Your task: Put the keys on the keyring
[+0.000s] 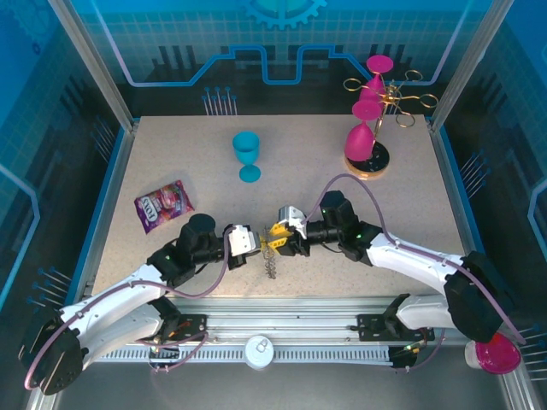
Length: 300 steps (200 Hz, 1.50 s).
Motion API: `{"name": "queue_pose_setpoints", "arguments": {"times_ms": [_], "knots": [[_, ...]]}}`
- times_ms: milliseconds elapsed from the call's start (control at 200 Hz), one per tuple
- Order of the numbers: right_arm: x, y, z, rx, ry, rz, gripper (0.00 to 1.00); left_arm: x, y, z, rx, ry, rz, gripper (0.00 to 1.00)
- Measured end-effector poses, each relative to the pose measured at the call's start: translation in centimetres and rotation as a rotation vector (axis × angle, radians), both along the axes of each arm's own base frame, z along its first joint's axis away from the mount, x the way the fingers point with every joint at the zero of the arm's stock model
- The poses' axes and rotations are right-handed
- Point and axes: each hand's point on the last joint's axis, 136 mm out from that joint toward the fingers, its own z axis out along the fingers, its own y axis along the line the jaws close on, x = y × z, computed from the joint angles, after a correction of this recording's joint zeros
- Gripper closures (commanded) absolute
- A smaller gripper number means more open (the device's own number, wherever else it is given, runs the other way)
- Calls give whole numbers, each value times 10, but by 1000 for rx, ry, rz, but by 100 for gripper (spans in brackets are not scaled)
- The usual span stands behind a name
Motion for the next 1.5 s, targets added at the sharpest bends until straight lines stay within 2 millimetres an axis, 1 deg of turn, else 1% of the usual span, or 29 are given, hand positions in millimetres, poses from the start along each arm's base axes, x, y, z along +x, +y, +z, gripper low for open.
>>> {"name": "queue_pose_setpoints", "arguments": {"times_ms": [225, 450, 590, 710, 780, 846, 911, 1021, 1116, 1306, 1446, 1501], "knots": [[0, 3, -8, -17, -12, 19, 77, 0, 0, 0, 0, 1, 0, 100], [0, 7, -7, -3, -22, 34, 87, 0, 0, -1, 0, 3, 0, 100], [0, 10, -7, 9, -24, 42, 90, 1, 1, -1, -1, 10, 8, 100], [1, 11, -8, 14, -22, 48, 100, 1, 2, -3, 6, 19, 11, 100], [1, 11, -10, 12, -14, 49, 100, 1, 3, -5, 9, 24, 12, 100], [1, 11, -10, 10, -12, 49, 100, 1, 3, -5, 10, 29, 16, 93], [1, 11, -10, 2, -7, 49, 100, 1, 3, -6, 10, 34, 19, 84], [1, 10, -10, -38, 4, 59, 100, 3, 4, -7, 9, 44, 35, 80], [2, 10, -8, -79, -4, 69, 100, 5, 3, -5, 9, 43, 40, 80], [4, 7, -6, -179, -41, 88, 100, 8, 1, -4, 15, 48, 40, 84], [4, 8, -8, -266, -68, 111, 100, 7, 1, -7, 23, 60, 39, 86], [3, 8, -10, -297, -76, 120, 100, 6, 1, -9, 28, 68, 36, 88]]}}
